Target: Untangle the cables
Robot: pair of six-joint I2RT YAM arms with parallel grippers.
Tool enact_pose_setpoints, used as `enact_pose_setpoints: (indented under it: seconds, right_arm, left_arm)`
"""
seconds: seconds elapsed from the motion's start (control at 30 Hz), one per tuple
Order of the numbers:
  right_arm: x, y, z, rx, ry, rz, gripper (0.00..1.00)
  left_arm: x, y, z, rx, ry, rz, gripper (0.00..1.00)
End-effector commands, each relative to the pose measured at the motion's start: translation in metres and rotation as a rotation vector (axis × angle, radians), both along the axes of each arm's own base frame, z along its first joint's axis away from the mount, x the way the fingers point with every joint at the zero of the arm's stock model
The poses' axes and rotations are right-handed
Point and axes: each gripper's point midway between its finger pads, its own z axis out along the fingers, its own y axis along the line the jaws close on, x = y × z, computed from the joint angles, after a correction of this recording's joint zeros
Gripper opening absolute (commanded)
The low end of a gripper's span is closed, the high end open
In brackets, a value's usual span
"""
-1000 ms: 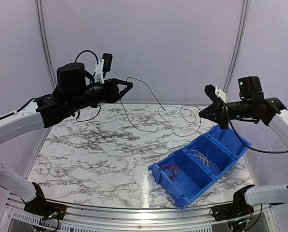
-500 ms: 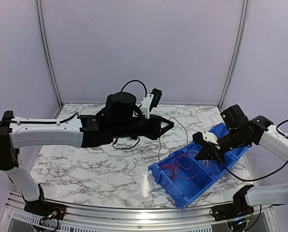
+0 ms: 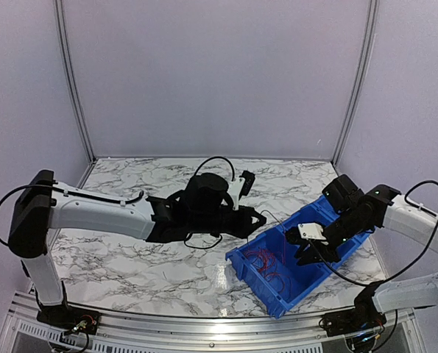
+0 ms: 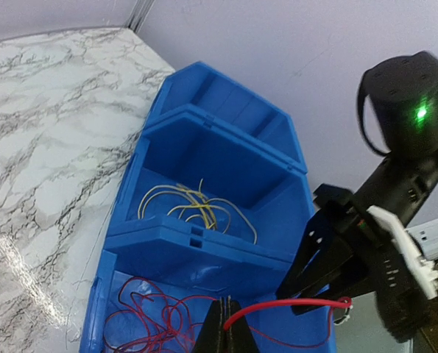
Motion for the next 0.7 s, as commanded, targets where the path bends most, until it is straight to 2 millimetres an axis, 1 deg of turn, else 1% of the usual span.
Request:
enact_pose_setpoints:
  seconds: [0.0,0.03,0.1,0.23,0.37,0.5,0.53,0.6,0.67]
  right_arm:
    - [0.008,-0.016,0.003,-0.080,-0.108,-0.015,0.31]
    - [0.010,-0.020,0.004,-0.087,-0.135,-0.022,0.37]
    - [0.015,-0.027,0.006,-0.091,-0.181,-0.045,0.42]
    - [0.026,-0.038,0.020,-0.065,-0.210,-0.096,0.44]
    - [0.043,-0.045,0.047,-0.025,-0.248,-0.164,0.44]
    - [0.059,-0.048,0.071,0.023,-0.285,-0.217,0.44]
    - [0.063,-0.047,0.078,0.046,-0.283,-0.231,0.44]
    - [0.072,-0.043,0.103,0.154,-0.259,-0.261,0.44]
    - [0.082,-0.040,0.120,0.235,-0.220,-0.295,0.44]
  left_arm:
    - [0.002,-0.010,-0.026,0.029,0.007,0.000,0.00]
    - [0.003,-0.011,-0.032,0.041,0.009,0.000,0.00]
    - [0.004,-0.013,-0.042,0.057,0.016,0.002,0.00]
    - [0.001,-0.020,-0.053,0.073,0.021,-0.038,0.00]
    - [-0.006,-0.025,-0.060,0.107,-0.006,-0.098,0.00]
    - [-0.017,-0.031,-0.071,0.198,-0.097,-0.185,0.00]
    - [-0.019,-0.033,-0.074,0.234,-0.133,-0.208,0.00]
    - [-0.025,-0.040,-0.078,0.302,-0.203,-0.270,0.00]
    - [-0.028,-0.044,-0.083,0.361,-0.266,-0.327,0.00]
